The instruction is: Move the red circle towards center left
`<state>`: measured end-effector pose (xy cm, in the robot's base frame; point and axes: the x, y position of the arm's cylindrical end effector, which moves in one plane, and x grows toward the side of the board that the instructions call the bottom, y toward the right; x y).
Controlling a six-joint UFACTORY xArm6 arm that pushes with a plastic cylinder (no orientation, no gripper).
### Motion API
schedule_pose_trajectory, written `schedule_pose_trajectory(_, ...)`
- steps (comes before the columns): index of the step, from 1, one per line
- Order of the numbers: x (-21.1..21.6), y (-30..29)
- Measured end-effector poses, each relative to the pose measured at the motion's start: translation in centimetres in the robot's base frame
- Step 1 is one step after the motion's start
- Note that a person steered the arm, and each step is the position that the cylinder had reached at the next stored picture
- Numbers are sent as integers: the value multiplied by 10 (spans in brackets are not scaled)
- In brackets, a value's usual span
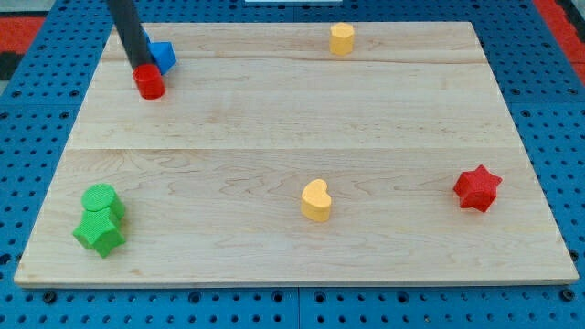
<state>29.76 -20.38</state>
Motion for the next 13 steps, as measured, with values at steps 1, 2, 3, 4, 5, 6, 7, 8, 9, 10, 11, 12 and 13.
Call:
schedule_pose_trajectory(1, 10, 9)
schedule_pose_trajectory(2, 15, 9)
schedule_pose_trajectory(3, 15, 12)
schedule_pose_trajectory(4, 15, 34)
schedule_pose_trajectory(5, 15, 48)
schedule_pose_trajectory(6, 15, 59)
schedule_pose_trajectory(7, 15, 60)
schedule_pose_trajectory(8, 20, 60)
schedule_pose_trajectory(9, 25, 60)
schedule_pose_trajectory(10, 29, 59)
schedule_pose_trajectory(11, 14, 44)
schedule_pose_trajectory(12, 14, -15)
schedule_pose_trajectory(13, 25, 6)
